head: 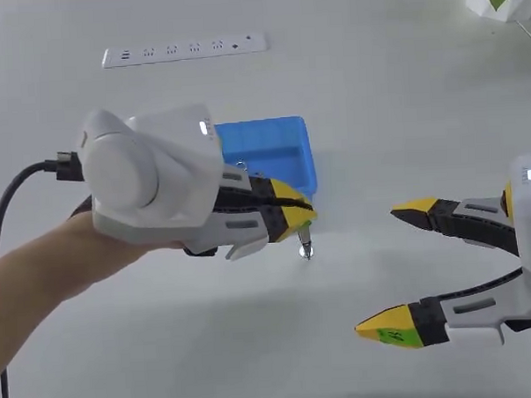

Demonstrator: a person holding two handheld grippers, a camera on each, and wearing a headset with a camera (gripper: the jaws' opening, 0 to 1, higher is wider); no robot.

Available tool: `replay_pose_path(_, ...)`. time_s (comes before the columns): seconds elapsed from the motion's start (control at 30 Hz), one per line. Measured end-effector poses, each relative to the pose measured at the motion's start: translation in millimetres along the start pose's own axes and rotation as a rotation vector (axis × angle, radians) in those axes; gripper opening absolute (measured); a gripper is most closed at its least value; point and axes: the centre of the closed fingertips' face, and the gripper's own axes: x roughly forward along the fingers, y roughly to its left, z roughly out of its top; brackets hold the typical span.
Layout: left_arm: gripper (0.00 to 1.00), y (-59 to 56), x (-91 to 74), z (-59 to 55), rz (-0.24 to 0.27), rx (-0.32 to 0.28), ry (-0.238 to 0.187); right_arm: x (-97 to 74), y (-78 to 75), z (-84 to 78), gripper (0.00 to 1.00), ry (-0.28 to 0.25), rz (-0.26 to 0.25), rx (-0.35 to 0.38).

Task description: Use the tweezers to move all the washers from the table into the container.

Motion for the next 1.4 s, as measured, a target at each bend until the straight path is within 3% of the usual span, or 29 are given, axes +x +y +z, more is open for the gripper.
replay_pose_path(0.2,0.06,-0.8,0.5,1.0,-0.004,0.006,-0.004,2.2,2.1,1.7,0.88,-0.002,0.008,-0.006)
replay_pose_path(0.3,0.06,-1.1,-0.1,0.7,-0.010,0.013,0.001,8.1,6.0,6.6,0.82,-0.021,0.035,-0.037)
replay_pose_path(0.53,0.06,-2.2,-1.5,-0.5,-0.020,0.008,0.002,39.5,4.5,19.3,0.76,0.002,0.101,-0.098)
replay_pose_path(0.63,0.06,-2.8,0.0,0.4,-0.024,0.008,-0.001,48.1,2.7,23.0,0.67,0.011,0.122,-0.138)
replay_pose_path(0.97,0.06,-4.5,3.8,2.4,-0.043,-0.010,-0.012,68.5,2.2,23.3,0.52,0.049,0.169,-0.202)
replay_pose_path(1.13,0.06,-6.5,3.1,0.7,-0.058,-0.003,-0.008,73.4,-0.4,17.2,0.36,0.090,0.188,-0.255)
replay_pose_path(1.4,0.06,-3.5,2.4,-1.4,-0.052,-0.022,-0.007,78.1,-3.3,11.9,0.24,0.124,0.208,-0.272)
